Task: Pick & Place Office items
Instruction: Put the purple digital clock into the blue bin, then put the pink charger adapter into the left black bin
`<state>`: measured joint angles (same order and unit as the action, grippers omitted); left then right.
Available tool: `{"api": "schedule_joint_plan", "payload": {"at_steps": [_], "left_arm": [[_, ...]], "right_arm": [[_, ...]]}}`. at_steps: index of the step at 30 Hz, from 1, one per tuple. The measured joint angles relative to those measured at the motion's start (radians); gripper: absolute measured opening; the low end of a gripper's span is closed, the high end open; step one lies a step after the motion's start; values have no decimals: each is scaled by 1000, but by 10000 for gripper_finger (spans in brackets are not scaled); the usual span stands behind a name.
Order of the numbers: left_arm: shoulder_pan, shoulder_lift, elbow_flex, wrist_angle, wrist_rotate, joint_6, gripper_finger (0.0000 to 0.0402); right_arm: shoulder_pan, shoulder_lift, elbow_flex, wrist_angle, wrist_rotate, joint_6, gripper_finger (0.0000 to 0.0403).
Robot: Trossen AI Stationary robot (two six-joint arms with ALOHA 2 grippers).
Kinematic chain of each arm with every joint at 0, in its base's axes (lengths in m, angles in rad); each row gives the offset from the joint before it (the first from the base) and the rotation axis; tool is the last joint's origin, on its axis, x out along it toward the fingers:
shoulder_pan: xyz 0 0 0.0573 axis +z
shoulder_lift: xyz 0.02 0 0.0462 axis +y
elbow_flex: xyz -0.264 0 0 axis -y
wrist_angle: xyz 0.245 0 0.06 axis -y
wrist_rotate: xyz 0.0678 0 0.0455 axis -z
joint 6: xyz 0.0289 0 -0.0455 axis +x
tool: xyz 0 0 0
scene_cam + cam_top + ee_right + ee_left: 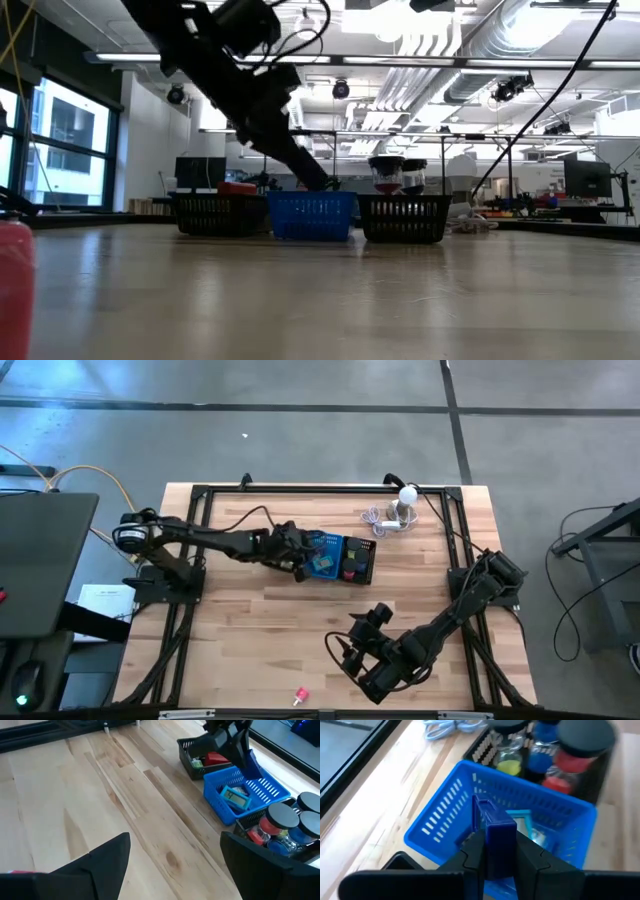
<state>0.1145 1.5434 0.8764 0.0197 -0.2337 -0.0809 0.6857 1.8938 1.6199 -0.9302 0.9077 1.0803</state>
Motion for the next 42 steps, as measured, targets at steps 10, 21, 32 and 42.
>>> {"api": "schedule_joint_plan", "payload": {"at_steps": [10,21,32,42], "left_arm": [[57,89,0,69,70,-48,79],[45,91,0,113,70,-46,126],[-59,-115,3,57,62,21,128],[-359,-365,5,-149,90,-152,129]], "right_arm": [[0,0,0,12,-1,0,299],[2,0,0,14,-1,-3,299],[2,0,0,14,-7,-3,299],[2,0,2,56,-44,-72,298]]}}
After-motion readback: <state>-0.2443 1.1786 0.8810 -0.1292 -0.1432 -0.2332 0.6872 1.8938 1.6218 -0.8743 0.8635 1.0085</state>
